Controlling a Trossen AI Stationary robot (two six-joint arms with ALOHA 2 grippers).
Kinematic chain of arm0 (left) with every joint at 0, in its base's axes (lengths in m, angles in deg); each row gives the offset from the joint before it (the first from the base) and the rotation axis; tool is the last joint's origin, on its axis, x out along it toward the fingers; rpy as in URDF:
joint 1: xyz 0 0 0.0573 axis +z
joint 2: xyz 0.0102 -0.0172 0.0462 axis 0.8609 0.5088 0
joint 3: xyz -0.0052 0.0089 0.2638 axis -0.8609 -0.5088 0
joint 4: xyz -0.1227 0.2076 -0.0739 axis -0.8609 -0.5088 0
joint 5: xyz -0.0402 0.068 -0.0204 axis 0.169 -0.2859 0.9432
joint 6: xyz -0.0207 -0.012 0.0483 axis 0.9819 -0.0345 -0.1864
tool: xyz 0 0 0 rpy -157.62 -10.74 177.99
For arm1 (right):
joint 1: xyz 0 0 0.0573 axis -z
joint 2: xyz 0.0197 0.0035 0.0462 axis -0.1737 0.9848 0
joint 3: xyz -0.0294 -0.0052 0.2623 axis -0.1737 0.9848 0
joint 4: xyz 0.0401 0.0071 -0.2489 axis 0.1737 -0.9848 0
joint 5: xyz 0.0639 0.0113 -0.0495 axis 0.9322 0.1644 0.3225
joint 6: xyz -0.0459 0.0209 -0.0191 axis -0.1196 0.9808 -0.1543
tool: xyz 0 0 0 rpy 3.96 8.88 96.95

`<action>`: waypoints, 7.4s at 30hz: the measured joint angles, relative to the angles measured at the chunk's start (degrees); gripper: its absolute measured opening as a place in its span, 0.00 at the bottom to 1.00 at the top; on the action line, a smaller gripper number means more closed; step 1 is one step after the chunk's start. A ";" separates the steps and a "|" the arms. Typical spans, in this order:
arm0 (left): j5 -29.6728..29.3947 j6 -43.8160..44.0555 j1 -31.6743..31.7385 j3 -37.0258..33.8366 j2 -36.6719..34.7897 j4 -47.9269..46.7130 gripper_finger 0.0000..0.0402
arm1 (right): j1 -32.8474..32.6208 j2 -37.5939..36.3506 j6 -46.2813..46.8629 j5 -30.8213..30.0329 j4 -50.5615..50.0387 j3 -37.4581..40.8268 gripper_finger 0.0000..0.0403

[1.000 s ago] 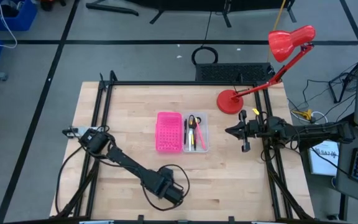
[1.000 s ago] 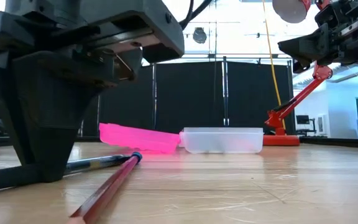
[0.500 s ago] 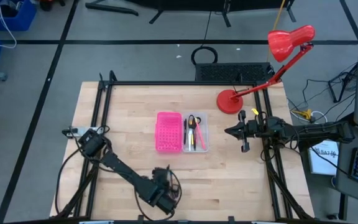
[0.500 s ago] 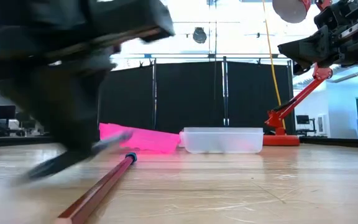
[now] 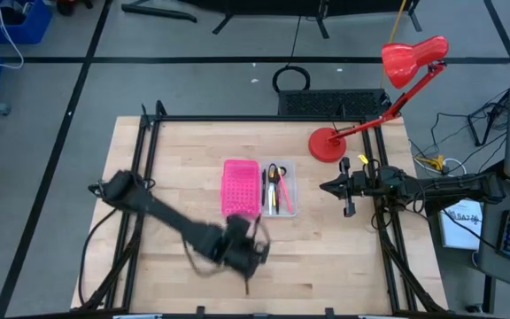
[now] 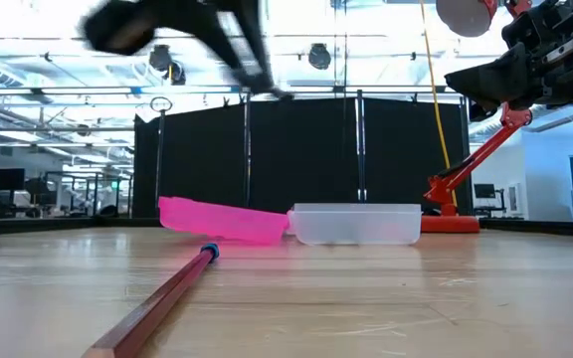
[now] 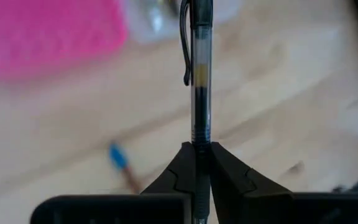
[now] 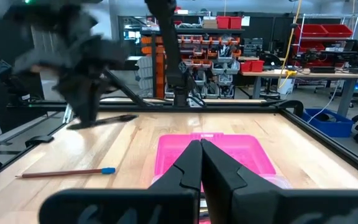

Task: Pick & place school supplies into a supply box
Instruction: Put the transparent black pen into the supply box, then put the brown pencil into the supply box

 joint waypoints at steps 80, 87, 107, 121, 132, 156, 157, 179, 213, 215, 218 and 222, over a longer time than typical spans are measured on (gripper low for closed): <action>-8.63 -83.66 16.33 -34.16 -58.00 13.89 0.01 | -0.02 0.57 -1.25 -5.92 -6.20 0.01 0.00; -0.73 -94.89 15.97 -48.45 -71.31 19.83 0.01 | -0.02 0.57 -1.35 -5.85 -5.86 0.00 0.00; 32.67 -104.29 20.23 -81.25 -96.85 47.66 0.00 | -0.06 0.59 0.79 -5.98 0.98 0.00 0.00; 40.16 -107.65 26.01 -90.78 -98.44 49.88 0.00 | -0.07 0.61 8.99 -6.37 1.04 0.02 0.00; 43.29 -110.19 29.87 -91.38 -98.43 51.25 0.00 | -0.15 1.85 14.24 -18.78 -1.23 0.02 0.00; 28.66 -96.64 30.01 -91.38 -98.28 50.88 0.07 | -29.38 59.68 34.68 -55.23 -40.88 -72.34 0.00; 28.60 -96.66 30.00 -91.38 -98.25 51.43 0.07 | -29.74 63.21 36.97 -55.40 -44.21 -77.44 0.00; 21.38 -99.07 30.03 -91.36 -98.25 53.82 0.08 | -22.21 111.32 72.88 -16.94 -83.02 -121.15 0.06; 21.17 -101.30 30.03 -91.36 -98.27 53.99 0.08 | -20.18 118.25 77.68 -6.20 -76.16 -119.38 0.47; 21.17 -101.45 30.03 -91.36 -98.28 54.00 0.08 | -20.00 118.35 77.12 -5.75 -76.24 -117.83 0.44; 21.16 -101.97 30.02 -91.36 -98.25 53.95 0.08 | -19.75 118.37 76.05 -3.19 -74.82 -114.77 0.38; 21.15 -102.06 30.01 -91.36 -98.26 53.11 0.08 | -19.46 118.10 76.01 -1.54 -70.79 -110.53 0.27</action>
